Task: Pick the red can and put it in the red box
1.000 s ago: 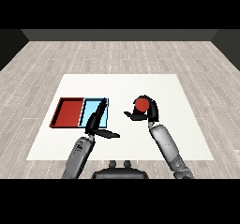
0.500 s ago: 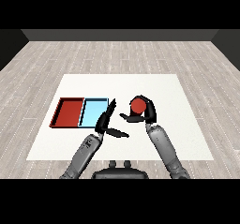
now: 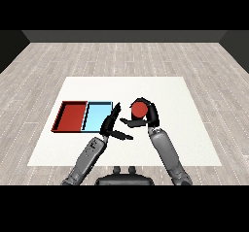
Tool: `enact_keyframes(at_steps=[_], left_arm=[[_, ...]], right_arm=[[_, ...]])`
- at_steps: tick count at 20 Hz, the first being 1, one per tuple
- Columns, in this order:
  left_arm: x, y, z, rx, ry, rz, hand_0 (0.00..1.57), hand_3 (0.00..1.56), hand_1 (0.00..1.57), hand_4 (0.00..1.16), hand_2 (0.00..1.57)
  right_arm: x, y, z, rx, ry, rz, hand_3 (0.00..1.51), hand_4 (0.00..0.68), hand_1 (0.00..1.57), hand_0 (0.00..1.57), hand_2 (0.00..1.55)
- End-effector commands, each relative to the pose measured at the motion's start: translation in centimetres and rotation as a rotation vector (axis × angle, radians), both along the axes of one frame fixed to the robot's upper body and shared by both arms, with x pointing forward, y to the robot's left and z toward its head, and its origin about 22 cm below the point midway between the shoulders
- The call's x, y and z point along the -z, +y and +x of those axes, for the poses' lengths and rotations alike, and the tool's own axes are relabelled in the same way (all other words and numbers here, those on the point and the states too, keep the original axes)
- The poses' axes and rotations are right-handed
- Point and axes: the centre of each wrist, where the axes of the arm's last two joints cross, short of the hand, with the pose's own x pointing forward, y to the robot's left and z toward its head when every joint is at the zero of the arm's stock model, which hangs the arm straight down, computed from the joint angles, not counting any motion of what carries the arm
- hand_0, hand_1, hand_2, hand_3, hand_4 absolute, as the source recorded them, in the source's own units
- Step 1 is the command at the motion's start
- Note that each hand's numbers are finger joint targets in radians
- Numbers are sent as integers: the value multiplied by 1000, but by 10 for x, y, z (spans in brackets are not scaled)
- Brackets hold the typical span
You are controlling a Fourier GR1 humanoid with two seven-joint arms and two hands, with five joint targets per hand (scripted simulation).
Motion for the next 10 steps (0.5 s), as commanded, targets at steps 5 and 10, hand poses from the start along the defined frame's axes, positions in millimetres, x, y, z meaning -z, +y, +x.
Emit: enact_keyframes(at_steps=[5,10], left_arm=[[17,-9,5,-2,34,0,0,0,0,0,0],[6,-2,19,-9,40,-10,0,0,0,0,0]], right_arm=[[-9,27,-27,-41,3,22,1374,569,1464,1464,1432],[-3,31,3,-58,8,12,1371,560,1484,1484,1442]])
